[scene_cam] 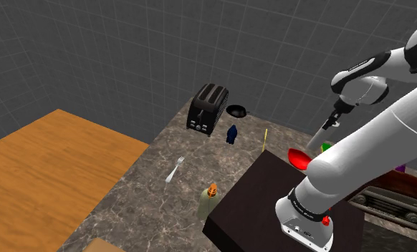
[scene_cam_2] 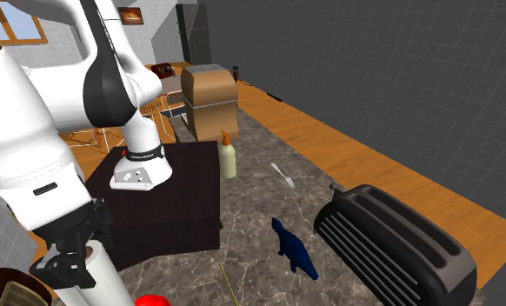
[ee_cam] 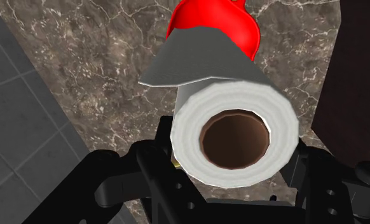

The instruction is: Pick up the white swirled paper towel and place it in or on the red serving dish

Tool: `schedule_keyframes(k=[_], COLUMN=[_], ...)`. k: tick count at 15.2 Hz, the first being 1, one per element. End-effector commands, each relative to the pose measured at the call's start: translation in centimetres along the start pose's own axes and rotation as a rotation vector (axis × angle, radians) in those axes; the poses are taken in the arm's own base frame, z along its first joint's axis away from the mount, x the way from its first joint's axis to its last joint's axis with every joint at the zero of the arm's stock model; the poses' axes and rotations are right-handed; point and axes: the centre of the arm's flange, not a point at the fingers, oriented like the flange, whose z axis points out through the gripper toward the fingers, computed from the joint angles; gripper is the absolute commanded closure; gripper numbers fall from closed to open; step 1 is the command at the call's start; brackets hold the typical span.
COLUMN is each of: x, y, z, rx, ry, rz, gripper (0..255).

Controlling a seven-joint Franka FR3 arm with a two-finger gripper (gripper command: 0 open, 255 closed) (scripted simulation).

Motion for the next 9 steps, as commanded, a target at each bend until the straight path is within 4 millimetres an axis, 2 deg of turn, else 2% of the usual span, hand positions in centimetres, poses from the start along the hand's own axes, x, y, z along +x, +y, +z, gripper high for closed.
schedule_keyframes(k=[1,9], x=[0.0,-0.2], y=[0.0,-0.2], z=[1.1,5.4], rx=[-0.001,-0.001], ry=[0.0,0.0], rz=[0.0,0.0], gripper=[255,255])
